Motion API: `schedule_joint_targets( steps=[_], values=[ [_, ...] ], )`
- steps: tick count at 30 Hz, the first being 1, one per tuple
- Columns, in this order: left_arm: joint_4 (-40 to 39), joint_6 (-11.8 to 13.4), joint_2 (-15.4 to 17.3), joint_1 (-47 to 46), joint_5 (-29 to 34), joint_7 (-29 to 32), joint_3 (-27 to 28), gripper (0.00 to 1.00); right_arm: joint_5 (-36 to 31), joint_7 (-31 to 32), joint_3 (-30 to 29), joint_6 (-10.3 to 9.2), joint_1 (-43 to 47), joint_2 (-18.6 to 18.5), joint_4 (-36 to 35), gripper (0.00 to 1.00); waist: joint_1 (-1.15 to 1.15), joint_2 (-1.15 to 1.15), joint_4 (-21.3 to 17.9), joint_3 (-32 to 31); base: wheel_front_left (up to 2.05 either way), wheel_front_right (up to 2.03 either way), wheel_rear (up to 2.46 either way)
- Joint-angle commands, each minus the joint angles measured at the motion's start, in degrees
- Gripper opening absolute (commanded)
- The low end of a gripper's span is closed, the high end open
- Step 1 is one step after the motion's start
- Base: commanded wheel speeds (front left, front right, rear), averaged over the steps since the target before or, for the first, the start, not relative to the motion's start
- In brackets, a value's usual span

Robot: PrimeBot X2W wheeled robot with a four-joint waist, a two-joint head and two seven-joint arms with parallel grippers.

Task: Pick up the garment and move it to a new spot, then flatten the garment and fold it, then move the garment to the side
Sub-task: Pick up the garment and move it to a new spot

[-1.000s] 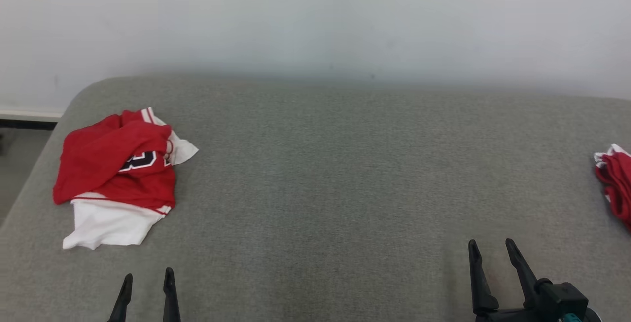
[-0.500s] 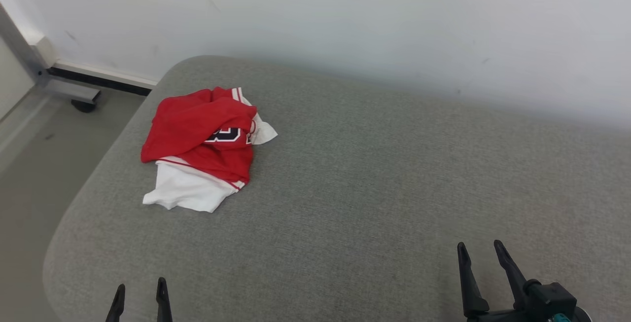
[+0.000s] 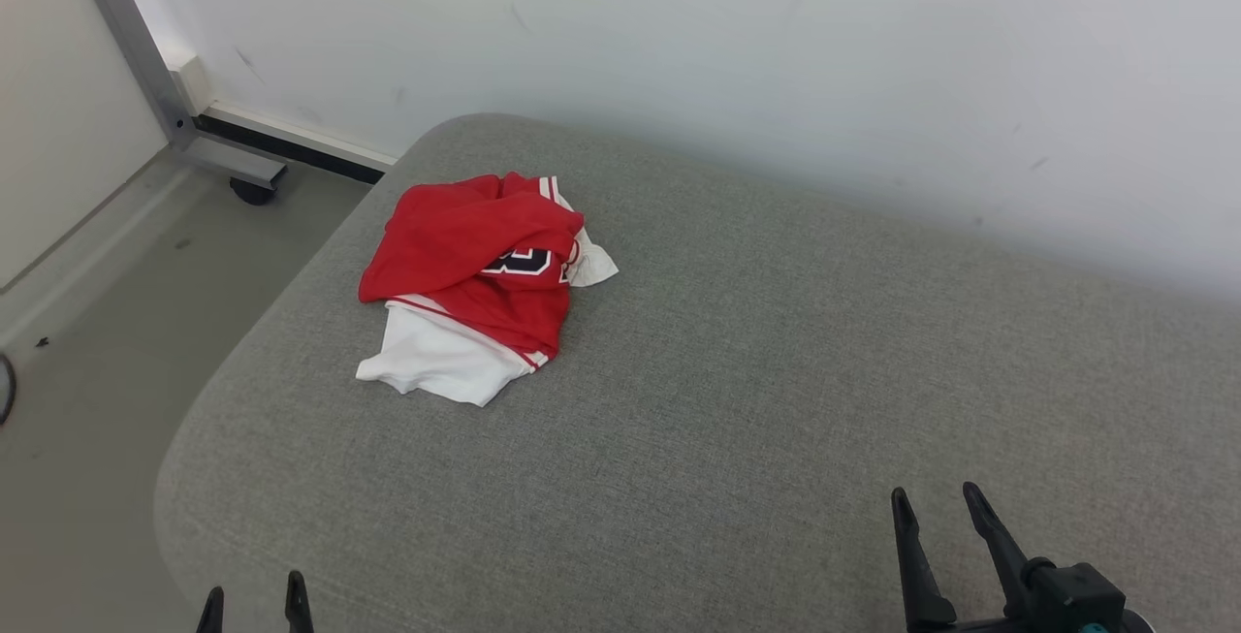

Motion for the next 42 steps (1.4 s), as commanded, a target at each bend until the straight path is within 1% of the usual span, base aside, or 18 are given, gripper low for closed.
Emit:
schedule_joint_targets(
  steps=[1,7,10,13,16,19,20,23,26,30,31,32,37,42],
  values=[
    [0.22,-0.06,-0.08,-0.06,-0.31,-0.18,0.19,1.0,-0.33,-0.02,-0.08,-0.12,0.42,-0.27,-0.25,1.0,0.0,0.0,0.19,-0.02,0.0,0.0,0.0],
    [2.09,-0.16,-0.09,-1.86,-1.35,-0.18,-1.11,1.0,-0.75,0.75,0.21,-0.12,0.07,-0.38,-1.14,1.0,0.0,0.0,-0.15,0.82,0.0,0.0,0.0],
    [4.05,-0.39,-0.07,-4.6,-1.37,-0.18,-2.36,1.0,-1.04,1.23,0.29,-0.12,-0.16,-0.53,-1.81,1.0,0.0,0.0,-0.63,1.99,0.0,0.0,0.0],
    [7.52,-1.0,0.45,-9.39,-1.29,-0.18,-3.14,1.0,-1.49,2.01,0.5,-0.12,-0.97,-1.35,-3.09,1.0,0.0,0.0,-1.48,4.09,0.0,0.0,0.0],
    [12.76,-1.49,1.38,-16.54,-2.19,0.25,-3.89,1.0,-1.98,2.9,0.91,-0.12,-1.86,-2.22,-4.73,1.0,0.0,0.0,-2.68,6.82,0.0,0.0,0.0],
    [18.12,-1.79,2.36,-25.07,-4.43,2.64,-3.53,1.0,-1.93,4.24,1.24,-0.12,-3.02,-3.68,-6.78,1.0,0.0,0.0,-4.2,10.24,0.0,0.0,0.0],
    [18.12,-1.79,2.36,-25.07,-4.43,2.64,-3.53,1.0,-1.93,4.24,1.24,-0.12,-3.02,-3.68,-6.78,1.0,0.0,0.0,-4.2,10.24,0.0,0.0,0.0],
    [23.7,-1.98,2.8,-33.99,-6.93,6.11,-2.58,1.0,-2.25,5.59,1.8,-0.12,-3.98,-4.9,-9.05,1.0,0.0,0.0,-5.88,13.93,0.0,0.0,0.0],
    [28.58,-2.03,4.48,-42.24,-10.39,9.56,-0.82,1.0,-2.32,7.18,3.17,-0.12,-5.13,-6.19,-11.47,1.0,0.0,0.0,-8.57,17.6,0.0,0.0,0.0],
    [33.01,-2.28,6.16,-50.48,-13.65,13.25,0.37,1.0,-2.16,8.62,3.56,-0.12,-5.74,-7.47,-14.71,1.0,0.0,0.0,-11.79,22.01,0.0,0.0,0.0],
    [34.21,-2.34,6.46,-52.2,-14.78,14.58,0.7,1.0,-2.28,8.96,3.55,-0.12,-5.72,-7.68,-15.54,1.0,0.0,0.0,-12.44,22.94,0.0,0.0,0.0],
    [36.4,-2.39,7.1,-55.28,-16.35,17.58,1.13,1.0,-2.24,9.59,3.66,-0.12,-5.49,-8.04,-16.99,1.0,0.0,0.0,-13.86,24.61,0.0,0.0,0.0],
    [40.6,-2.42,9.15,-60.87,-20.12,23.43,3.31,1.0,-2.51,10.26,3.34,-0.12,-4.84,-8.16,-19.94,1.0,0.0,0.0,-16.85,27.9,0.0,0.0,0.0],
    [44.78,-1.79,9.96,-63.3,-23.32,28.01,5.3,1.0,-2.53,9.96,4.05,-0.12,-5.56,-7.95,-21.36,1.0,0.0,0.0,-19.43,30.05,0.0,0.0,0.0]
  ],
)
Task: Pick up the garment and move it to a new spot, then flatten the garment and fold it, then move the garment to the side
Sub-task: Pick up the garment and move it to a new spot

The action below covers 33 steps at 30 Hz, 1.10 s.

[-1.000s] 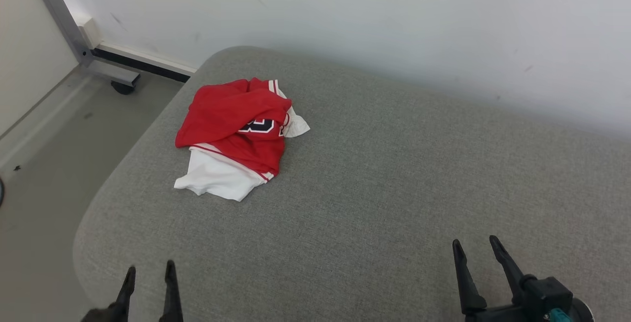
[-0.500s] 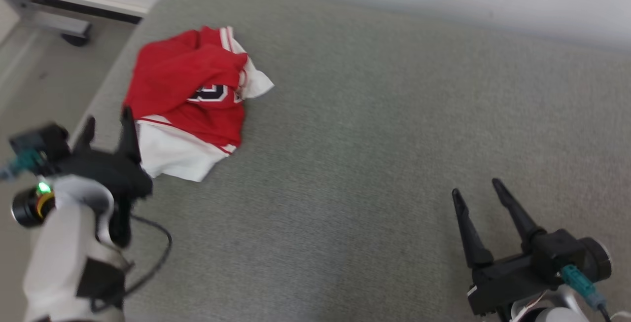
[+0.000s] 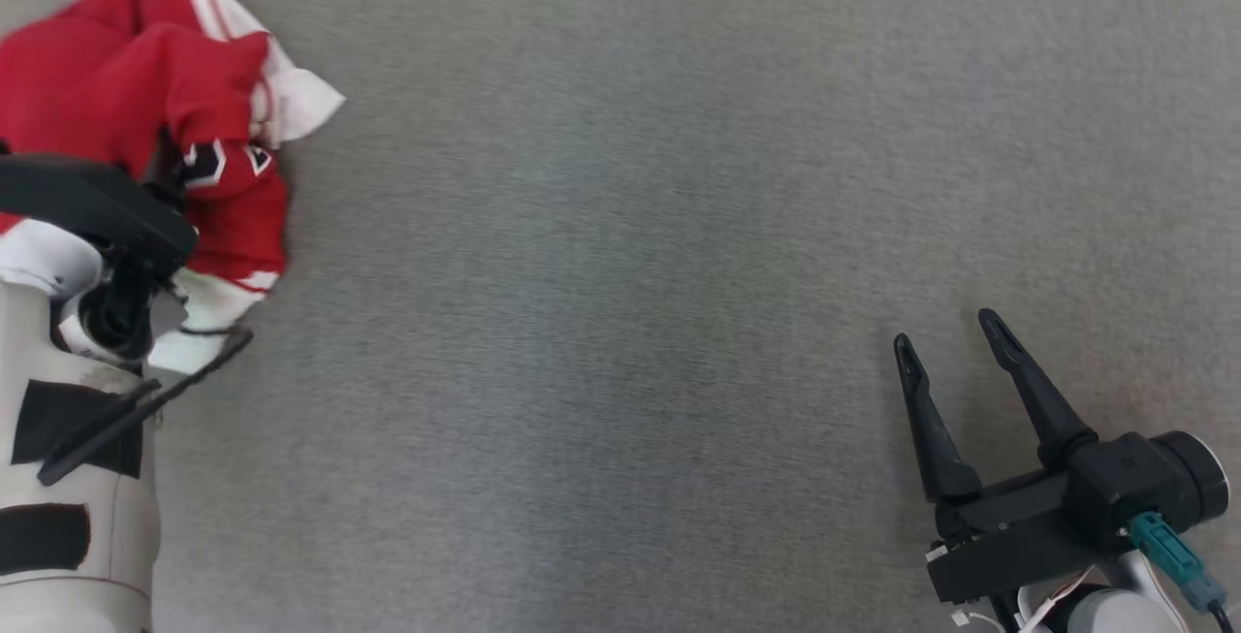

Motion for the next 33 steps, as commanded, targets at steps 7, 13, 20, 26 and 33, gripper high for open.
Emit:
schedule_joint_targets(
  steps=[7,13,20,26,33],
  values=[
    [7.44,3.7,1.81,0.82,1.06,7.37,-1.54,1.0,0.12,-1.1,1.22,-0.12,-1.35,1.19,0.26,1.0,-0.02,-0.02,-7.09,4.32,0.0,0.0,0.0],
    [9.02,4.0,2.36,1.03,1.54,9.24,-2.91,0.0,0.38,-1.97,1.52,-0.12,-1.96,2.05,2.13,1.0,-0.02,-0.02,-6.8,2.49,0.0,0.0,0.0],
    [4.73,2.84,6.18,-0.45,2.23,7.04,-3.35,0.0,1.22,-4.02,3.2,-0.12,-3.51,3.17,6.05,1.0,-0.02,-0.02,-5.5,-2.36,0.0,0.0,0.0],
    [0.0,1.48,7.75,-1.51,2.16,6.81,-4.1,0.0,2.05,-5.94,3.97,-0.12,-4.2,4.27,9.54,1.0,-0.02,-0.02,-5.03,-6.85,0.0,0.0,0.0],
    [-11.01,0.49,7.83,-1.25,1.25,8.38,-5.82,0.0,2.62,-8.27,3.99,-0.12,-3.76,5.98,13.58,1.0,-0.02,-0.02,-6.14,-13.44,0.0,0.0,0.0]
  ],
)
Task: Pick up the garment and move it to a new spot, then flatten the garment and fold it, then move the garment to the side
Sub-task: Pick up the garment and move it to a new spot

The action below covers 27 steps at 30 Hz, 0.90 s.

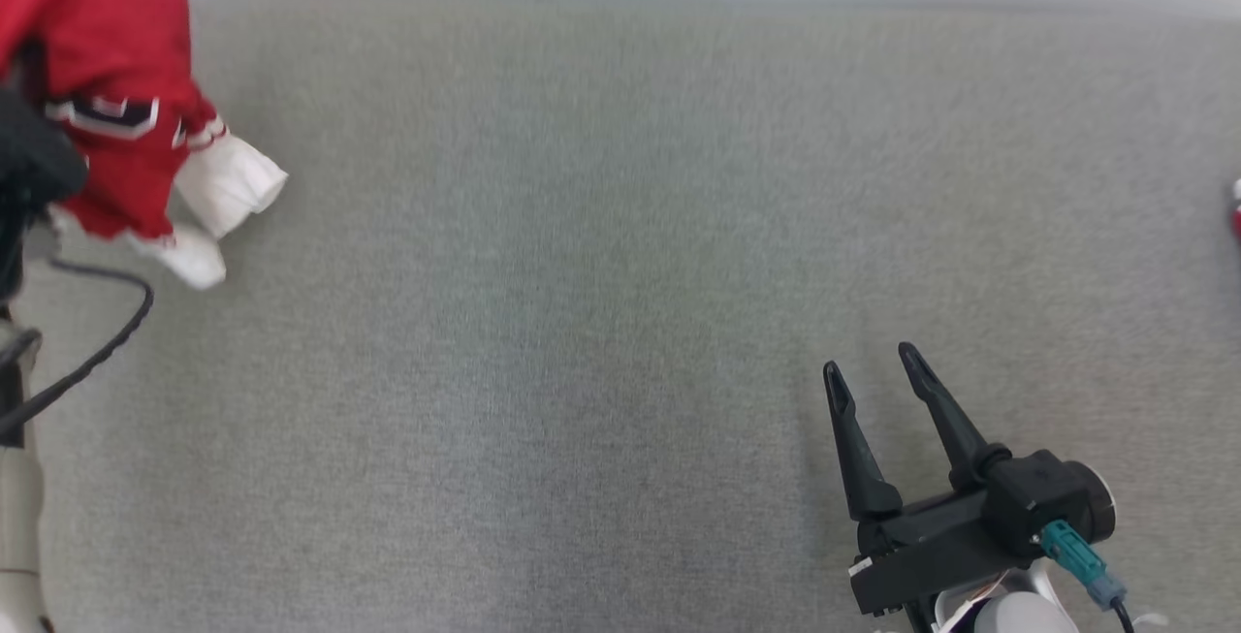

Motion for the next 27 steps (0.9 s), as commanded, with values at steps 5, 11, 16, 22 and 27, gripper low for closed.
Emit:
schedule_joint_targets(
  steps=[5,11,16,22,27],
  values=[
    [-11.4,-0.56,-2.52,1.8,-1.83,2.49,-1.84,0.0,0.45,-1.54,-0.84,-0.12,1.26,1.41,2.17,1.0,0.0,0.0,-3.19,-7.8,0.0,0.0,0.0],
    [-24.74,1.17,-5.63,5.6,-1.53,4.55,-4.22,0.0,0.01,-2.22,-1.64,-0.12,2.37,2.3,3.37,1.0,0.0,0.0,-8.65,-10.93,0.0,0.0,0.0],
    [-34.06,3.75,-9.76,11.43,-1.66,5.24,-6.15,0.0,-0.44,-2.46,-2.24,-0.12,2.66,2.67,3.03,1.0,0.0,0.0,-14.13,-11.38,0.0,0.0,0.0],
    [-38.67,6.48,-15.59,19.75,-3.97,3.34,-8.48,0.0,-0.47,-1.8,-2.46,-0.12,2.9,2.93,2.57,1.0,0.0,0.0,-20.95,-10.72,0.0,0.0,0.0],
    [-36.13,7.67,-16.98,25.1,-4.95,1.29,-11.36,0.0,-0.15,-1.65,-1.71,-0.12,3.15,3.08,2.51,1.0,0.0,0.0,-25.52,-9.22,0.0,0.0,0.0]
  ],
)
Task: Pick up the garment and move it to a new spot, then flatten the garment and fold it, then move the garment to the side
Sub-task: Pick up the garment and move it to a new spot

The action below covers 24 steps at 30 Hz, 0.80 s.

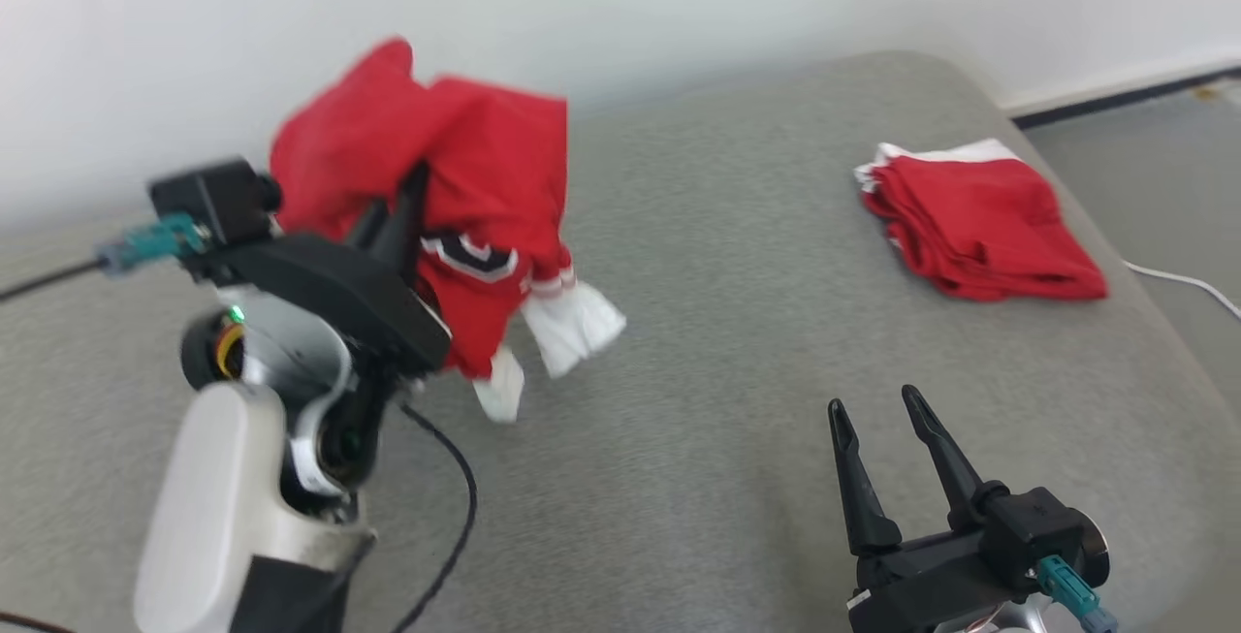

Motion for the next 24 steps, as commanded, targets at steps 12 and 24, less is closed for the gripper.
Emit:
schedule_joint_targets(
  steps=[12,24],
  values=[
    [18.93,1.3,-0.65,6.14,1.67,-8.15,-6.87,1.0,0.37,-0.72,0.06,-0.12,-0.03,0.66,0.16,1.0,0.01,0.0,-6.77,2.55,0.0,0.0,0.0],
    [18.45,-2.4,-0.67,10.21,-6.14,-21.05,-13.05,1.0,-0.37,-0.14,-0.56,-0.12,2.06,0.41,0.93,1.0,0.01,0.0,-0.1,-2.33,0.0,0.0,0.0]
  ],
)
